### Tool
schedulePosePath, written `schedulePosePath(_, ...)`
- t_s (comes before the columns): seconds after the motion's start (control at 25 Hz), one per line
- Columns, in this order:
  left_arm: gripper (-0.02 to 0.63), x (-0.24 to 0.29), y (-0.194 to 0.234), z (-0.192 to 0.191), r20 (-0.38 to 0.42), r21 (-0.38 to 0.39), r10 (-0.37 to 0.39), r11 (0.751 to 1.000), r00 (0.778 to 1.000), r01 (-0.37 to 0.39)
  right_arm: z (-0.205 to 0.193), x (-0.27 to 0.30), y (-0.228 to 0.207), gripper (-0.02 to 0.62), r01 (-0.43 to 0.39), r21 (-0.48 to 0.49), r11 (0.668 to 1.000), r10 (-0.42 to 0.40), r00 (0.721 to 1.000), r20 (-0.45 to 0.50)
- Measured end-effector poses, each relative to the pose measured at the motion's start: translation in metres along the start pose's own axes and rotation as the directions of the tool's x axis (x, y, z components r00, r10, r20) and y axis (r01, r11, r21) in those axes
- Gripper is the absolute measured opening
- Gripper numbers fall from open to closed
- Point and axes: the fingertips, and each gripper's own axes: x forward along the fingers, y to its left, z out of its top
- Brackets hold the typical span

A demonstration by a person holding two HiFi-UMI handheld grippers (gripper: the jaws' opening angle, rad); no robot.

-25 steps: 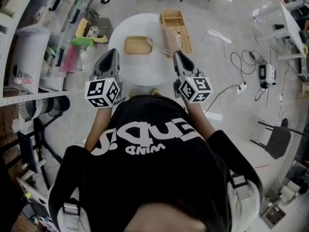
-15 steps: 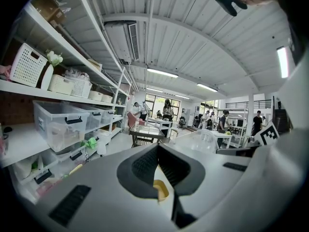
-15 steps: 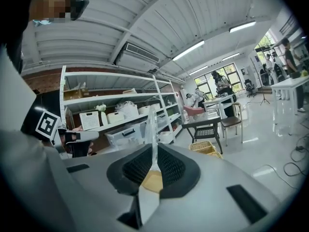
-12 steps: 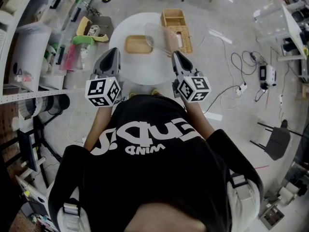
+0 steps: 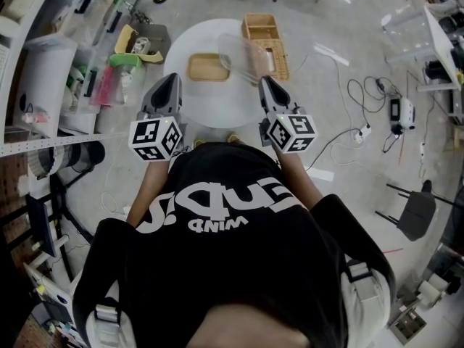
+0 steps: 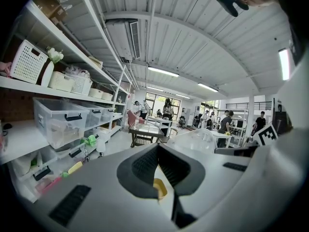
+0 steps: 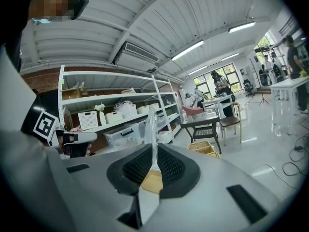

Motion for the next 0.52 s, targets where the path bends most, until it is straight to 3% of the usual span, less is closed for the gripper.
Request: schedulePosePath(0.52, 0.0, 0.0035, 0.0003, -0.0026, -0.012, -0.007, -0.002, 1.0, 1.0, 0.002, -0.0008, 0.0058, -0.0024, 0.031, -0.022, 0.015, 1.0, 0.022, 1.0, -0.013)
